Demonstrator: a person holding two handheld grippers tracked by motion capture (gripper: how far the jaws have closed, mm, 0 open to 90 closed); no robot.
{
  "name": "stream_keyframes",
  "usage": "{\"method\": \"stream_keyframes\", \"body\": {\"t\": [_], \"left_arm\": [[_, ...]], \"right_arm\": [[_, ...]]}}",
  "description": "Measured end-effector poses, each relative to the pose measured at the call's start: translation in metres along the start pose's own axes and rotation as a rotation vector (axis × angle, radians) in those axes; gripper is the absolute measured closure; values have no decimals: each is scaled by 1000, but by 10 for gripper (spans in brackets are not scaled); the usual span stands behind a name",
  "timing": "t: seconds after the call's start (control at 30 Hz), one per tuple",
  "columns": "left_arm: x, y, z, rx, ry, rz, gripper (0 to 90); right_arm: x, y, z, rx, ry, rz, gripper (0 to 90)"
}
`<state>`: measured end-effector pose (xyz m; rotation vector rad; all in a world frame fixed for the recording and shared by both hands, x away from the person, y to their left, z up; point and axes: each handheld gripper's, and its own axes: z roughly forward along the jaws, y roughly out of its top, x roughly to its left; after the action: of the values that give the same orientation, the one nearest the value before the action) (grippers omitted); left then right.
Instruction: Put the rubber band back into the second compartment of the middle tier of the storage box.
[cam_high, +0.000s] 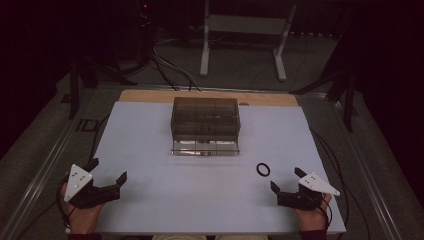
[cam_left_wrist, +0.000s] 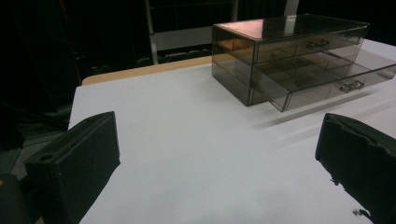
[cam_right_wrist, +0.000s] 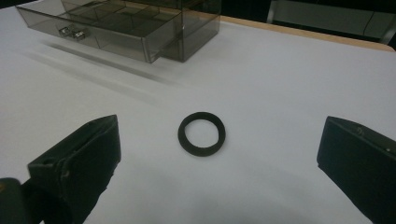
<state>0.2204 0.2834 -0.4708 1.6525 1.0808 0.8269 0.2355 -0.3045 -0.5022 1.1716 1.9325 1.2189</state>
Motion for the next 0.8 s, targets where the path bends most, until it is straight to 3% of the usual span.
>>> {"method": "stream_keyframes", "body": {"t": [0.37,0.53,0.8], "left_arm": [[1,-2,1,-3,6,-2,4],[2,-4,2,11,-28,-12,16],[2,-5,1,8,-13,-18,3]], "right_arm": [[0,2,1,-5,-8,3,0],[1,7,0,-3,-20,3,0],[4,19,3,27,-18,4,0]]}}
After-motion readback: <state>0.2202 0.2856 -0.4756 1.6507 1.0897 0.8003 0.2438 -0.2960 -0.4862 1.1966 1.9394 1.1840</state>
